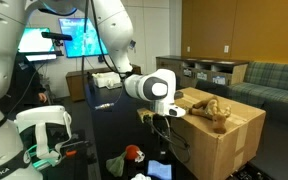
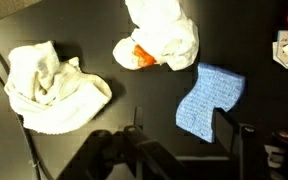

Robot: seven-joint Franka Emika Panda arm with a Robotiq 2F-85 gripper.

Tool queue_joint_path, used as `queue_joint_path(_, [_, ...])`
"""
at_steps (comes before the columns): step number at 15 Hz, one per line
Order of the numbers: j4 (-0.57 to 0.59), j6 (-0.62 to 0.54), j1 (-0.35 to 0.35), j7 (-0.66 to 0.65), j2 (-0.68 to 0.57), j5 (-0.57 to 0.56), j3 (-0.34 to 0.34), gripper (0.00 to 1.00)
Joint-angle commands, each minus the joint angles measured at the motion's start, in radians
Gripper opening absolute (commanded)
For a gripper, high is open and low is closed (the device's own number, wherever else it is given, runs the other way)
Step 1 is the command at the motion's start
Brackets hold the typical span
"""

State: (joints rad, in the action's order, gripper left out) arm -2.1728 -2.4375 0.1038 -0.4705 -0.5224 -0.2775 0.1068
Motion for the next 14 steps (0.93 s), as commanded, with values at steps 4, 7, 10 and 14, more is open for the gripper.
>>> queue_joint_path(4, [-0.111,-0.012,-0.102,0.320,0.125,0.090,-0.034,1.00])
queue_joint_path(7, [-0.166,-0.007,-0.174,0.513,0.165,0.169,-0.067,1.00])
queue_joint_path(10, [-0.233,0.000,-0.231,0.663,0.198,0.247,-0.090,1.00])
queue_joint_path(14, [-0.315,-0.022,-0.260,0.749,0.208,0.316,-0.100,1.00])
